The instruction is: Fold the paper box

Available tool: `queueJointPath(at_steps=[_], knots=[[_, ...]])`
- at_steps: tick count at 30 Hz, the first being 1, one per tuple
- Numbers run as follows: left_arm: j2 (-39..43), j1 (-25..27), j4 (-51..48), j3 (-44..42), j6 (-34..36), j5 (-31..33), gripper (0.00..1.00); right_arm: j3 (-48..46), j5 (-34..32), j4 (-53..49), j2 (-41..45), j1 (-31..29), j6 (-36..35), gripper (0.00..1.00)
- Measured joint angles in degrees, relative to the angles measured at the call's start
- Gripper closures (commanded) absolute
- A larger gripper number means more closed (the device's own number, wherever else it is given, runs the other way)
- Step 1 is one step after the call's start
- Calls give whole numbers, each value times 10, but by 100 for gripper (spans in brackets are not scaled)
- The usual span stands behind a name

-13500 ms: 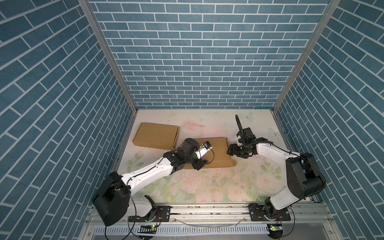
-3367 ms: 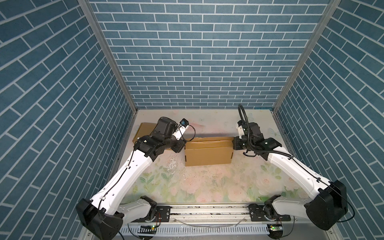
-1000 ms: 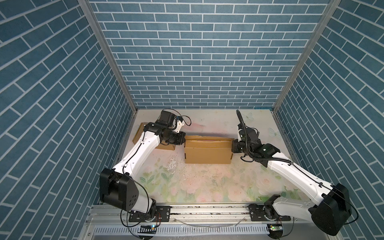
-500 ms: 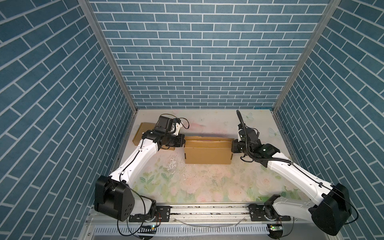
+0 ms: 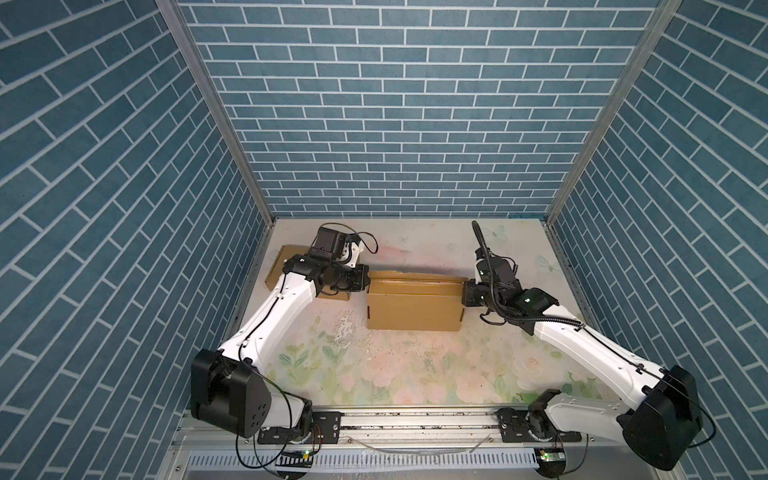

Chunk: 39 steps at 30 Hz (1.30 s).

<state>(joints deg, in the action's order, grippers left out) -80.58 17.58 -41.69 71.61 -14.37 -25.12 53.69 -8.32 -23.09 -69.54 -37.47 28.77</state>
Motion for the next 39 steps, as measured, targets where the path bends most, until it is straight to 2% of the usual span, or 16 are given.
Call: queueJointPath(at_steps=[7, 14, 20, 22, 24, 27, 30, 35, 39], knots=[[-23, -18, -12, 17, -4, -33, 100, -10, -1, 2, -2, -5, 0, 100], [-26, -20, -11, 13, -14, -37, 100, -10, -4, 1, -2, -8, 0, 100], [8, -21, 7, -56, -20, -33, 100, -10, 22, -4, 1, -9, 0, 100], [21, -21, 21, -74, -24, -32, 100, -10, 32, -9, 1, -8, 0, 97], [32, -21, 30, -87, -28, -30, 100, -10, 43, -12, 2, -7, 0, 88], [40, -21, 37, -97, -30, -30, 100, -9, 73, -21, 2, 3, -5, 65], [41, -21, 43, -99, -30, -30, 100, -1, 122, -48, 3, 28, -27, 50], [43, -18, 56, -106, -30, -26, 100, 52, 172, -118, 3, 88, -103, 34], [52, -15, 64, -114, -30, -21, 100, 99, 188, -147, 5, 93, -187, 27]])
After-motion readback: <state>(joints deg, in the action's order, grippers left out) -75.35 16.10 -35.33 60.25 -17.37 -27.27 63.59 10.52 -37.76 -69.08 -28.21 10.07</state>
